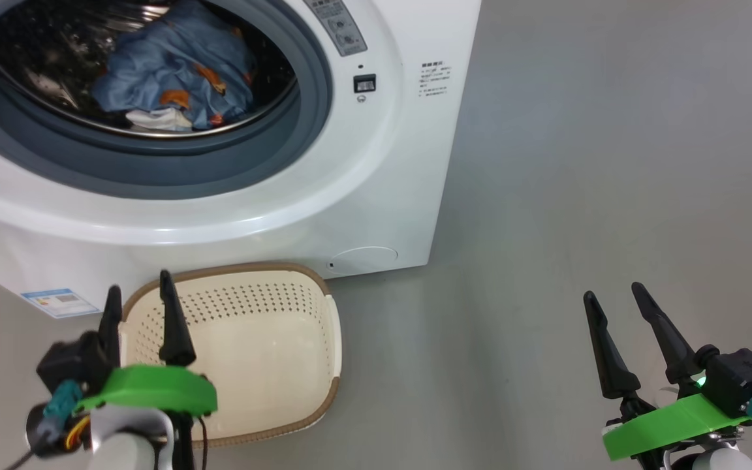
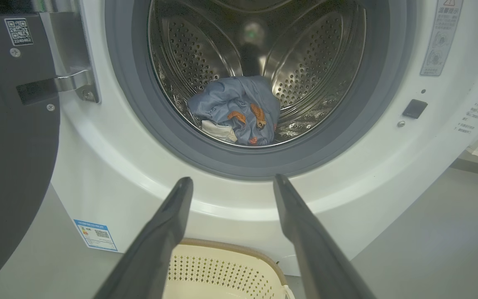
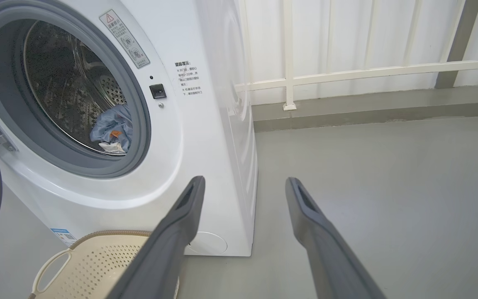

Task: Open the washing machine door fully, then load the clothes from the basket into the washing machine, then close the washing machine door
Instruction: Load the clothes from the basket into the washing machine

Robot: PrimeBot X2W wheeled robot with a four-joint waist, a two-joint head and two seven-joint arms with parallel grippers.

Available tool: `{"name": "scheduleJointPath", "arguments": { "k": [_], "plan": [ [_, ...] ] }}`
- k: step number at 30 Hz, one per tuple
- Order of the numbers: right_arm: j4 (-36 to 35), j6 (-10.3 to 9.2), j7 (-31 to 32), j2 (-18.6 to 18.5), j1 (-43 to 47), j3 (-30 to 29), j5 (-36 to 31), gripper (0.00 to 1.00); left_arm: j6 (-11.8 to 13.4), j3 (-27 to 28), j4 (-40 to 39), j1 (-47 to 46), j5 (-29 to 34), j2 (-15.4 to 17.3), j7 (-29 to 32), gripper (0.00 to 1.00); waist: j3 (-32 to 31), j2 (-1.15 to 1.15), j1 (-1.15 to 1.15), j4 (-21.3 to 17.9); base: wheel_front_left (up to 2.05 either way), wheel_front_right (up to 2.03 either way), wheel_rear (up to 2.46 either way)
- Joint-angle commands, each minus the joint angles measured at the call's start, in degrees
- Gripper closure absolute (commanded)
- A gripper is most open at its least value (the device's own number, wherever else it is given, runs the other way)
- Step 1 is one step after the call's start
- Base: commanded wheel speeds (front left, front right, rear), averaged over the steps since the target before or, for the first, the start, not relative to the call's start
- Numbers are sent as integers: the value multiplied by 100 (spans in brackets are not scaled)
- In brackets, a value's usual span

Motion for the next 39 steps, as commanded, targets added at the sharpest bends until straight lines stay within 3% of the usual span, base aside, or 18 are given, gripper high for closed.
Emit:
{"name": "scheduleJointPath", "arguments": {
  "k": [1,17,28,39],
  "plan": [
    [-161,9,-68,-72,7,106,-91,0,39,155,-259,107,69,143,-36,0,-65,0,0,55,0,0,0],
    [-266,9,-68,-24,233,-43,-254,0,187,139,-948,1357,146,143,-36,0,-472,0,0,105,0,0,0],
    [-392,9,-68,50,755,-295,-400,0,-22,66,-1071,1845,521,142,-36,0,-815,0,0,274,0,0,0],
    [-419,9,-68,107,938,-369,-529,0,-33,4,-1340,2101,576,142,-36,0,-903,0,0,246,0,0,0]
  ]
}}
